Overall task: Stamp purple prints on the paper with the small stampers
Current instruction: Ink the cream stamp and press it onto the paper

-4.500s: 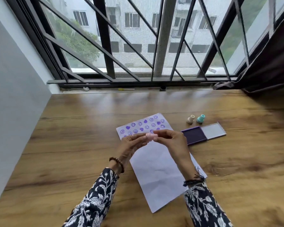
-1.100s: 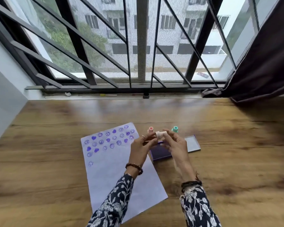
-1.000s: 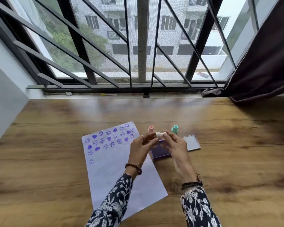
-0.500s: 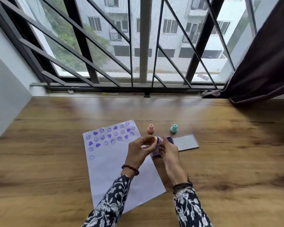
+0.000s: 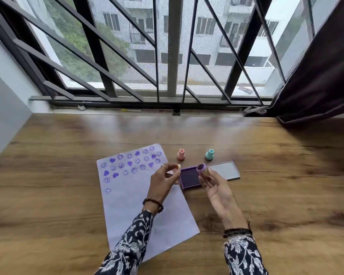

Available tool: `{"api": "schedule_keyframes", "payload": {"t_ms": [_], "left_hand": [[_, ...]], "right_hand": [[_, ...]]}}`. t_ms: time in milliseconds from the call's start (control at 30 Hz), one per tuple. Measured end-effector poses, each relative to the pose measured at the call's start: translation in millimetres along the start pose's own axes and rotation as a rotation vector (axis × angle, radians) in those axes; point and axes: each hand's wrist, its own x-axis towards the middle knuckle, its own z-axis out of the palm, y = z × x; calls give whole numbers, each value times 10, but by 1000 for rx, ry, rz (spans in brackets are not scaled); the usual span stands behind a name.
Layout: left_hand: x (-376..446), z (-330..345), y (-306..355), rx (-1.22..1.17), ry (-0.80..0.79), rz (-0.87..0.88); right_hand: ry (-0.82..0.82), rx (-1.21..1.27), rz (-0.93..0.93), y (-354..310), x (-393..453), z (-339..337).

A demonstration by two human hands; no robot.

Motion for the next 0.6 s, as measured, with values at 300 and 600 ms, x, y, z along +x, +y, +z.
{"api": "schedule_keyframes", "payload": {"t_ms": [300,600], "left_hand": [[39,3,-54,-57,-45,-58],[60,21,-77,-112,-57,-77]], "right_hand": [[59,-422,-188,45,-10,2],[153,-1296,-579,113,-26,79]]}}
